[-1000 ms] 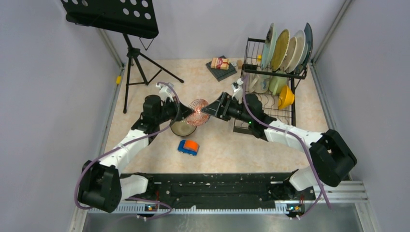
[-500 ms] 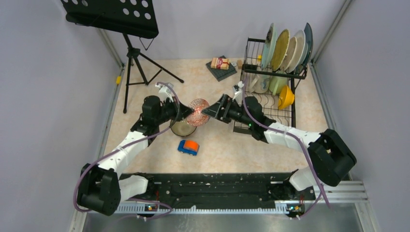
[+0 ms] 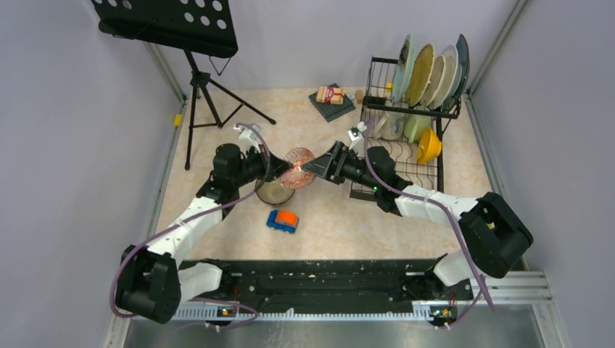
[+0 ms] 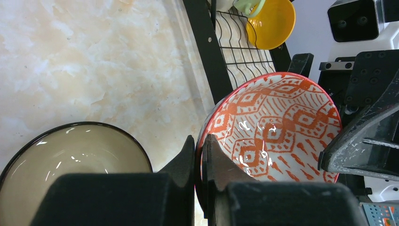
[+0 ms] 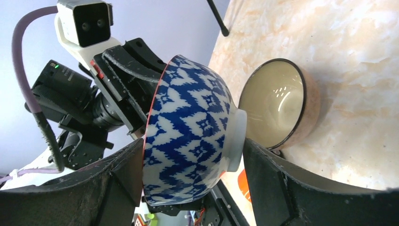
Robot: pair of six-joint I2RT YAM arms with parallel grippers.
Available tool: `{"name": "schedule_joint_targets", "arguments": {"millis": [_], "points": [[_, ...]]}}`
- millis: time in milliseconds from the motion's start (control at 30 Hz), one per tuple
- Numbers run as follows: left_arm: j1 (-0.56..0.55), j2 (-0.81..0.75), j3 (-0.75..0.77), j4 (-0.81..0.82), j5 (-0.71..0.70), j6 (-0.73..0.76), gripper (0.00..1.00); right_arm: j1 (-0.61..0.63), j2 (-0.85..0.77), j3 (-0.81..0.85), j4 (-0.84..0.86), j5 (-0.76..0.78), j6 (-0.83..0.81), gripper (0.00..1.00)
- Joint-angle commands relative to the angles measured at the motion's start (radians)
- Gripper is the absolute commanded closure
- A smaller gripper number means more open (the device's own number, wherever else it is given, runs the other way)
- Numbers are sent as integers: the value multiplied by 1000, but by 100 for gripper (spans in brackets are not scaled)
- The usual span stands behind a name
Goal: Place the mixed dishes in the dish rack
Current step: Insert the bowl into the dish rack.
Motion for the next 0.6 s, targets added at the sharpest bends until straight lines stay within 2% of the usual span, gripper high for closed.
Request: {"name": "schedule_joint_targets", "arguments": {"millis": [0,133,367,533,567], "points": [[3,-39,0,103,19,-19,100,5,4,-12,116,-36,34,27],[3,-41,-1,98,11,-16,100,5,-10,-15,119,-36,33,31],[3,-42,-1,101,7,-21,100,5,-33,-8,103,-48,23,24],[3,-39,-4,90,0,-15,100,5,-27,-5,135,-69,32,24],[3,-40,-4,87,-3,-14,100,5,-28,-7,138,-70,33,27]]}}
